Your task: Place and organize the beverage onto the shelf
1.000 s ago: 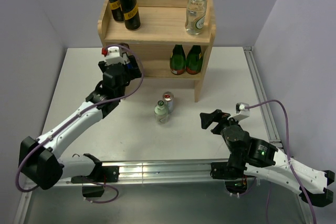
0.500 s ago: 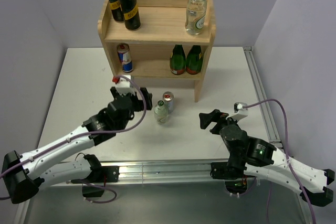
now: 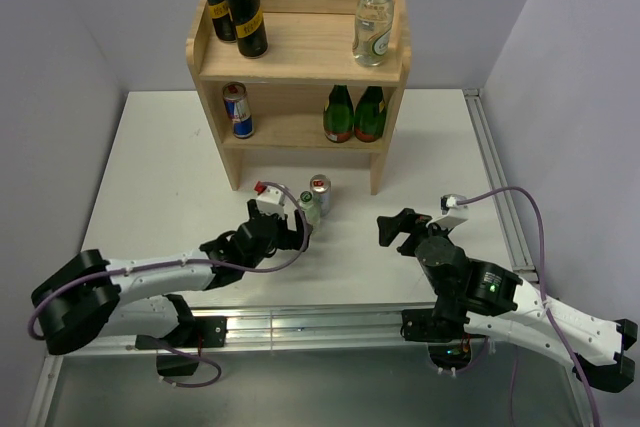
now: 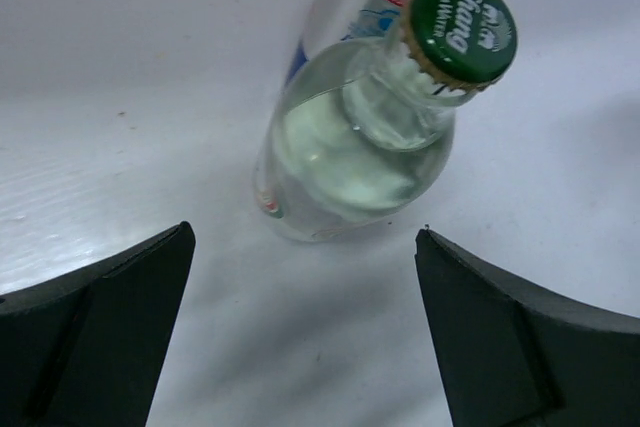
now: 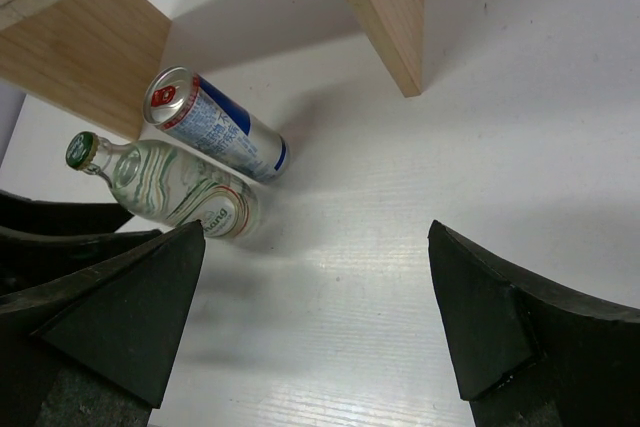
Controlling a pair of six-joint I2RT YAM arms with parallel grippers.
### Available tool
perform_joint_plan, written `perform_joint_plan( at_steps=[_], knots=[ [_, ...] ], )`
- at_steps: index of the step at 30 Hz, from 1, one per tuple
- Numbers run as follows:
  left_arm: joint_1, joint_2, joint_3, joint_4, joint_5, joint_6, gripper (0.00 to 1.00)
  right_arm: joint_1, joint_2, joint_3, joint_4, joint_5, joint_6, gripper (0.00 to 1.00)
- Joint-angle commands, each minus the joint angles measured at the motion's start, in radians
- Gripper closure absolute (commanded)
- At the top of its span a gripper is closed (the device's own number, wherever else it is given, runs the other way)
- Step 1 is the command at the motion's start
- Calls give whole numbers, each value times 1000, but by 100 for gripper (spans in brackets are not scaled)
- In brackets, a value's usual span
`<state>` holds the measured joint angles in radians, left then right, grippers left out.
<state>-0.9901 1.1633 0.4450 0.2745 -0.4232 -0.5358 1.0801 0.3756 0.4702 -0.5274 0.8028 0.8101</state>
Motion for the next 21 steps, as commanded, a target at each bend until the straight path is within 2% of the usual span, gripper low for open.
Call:
perform_joint_plan(
  at_steps=[1,7,21],
  knots=[
    [-7,74,27,235,58,17,1,4,0,12,24,24,-2,0],
    [-5,283,49,409,18,62,1,4,-7,10,26,19,-2,0],
    [-7,506,90,603,-106,91,1,4,6,10,35,13,-9,0]
  ],
)
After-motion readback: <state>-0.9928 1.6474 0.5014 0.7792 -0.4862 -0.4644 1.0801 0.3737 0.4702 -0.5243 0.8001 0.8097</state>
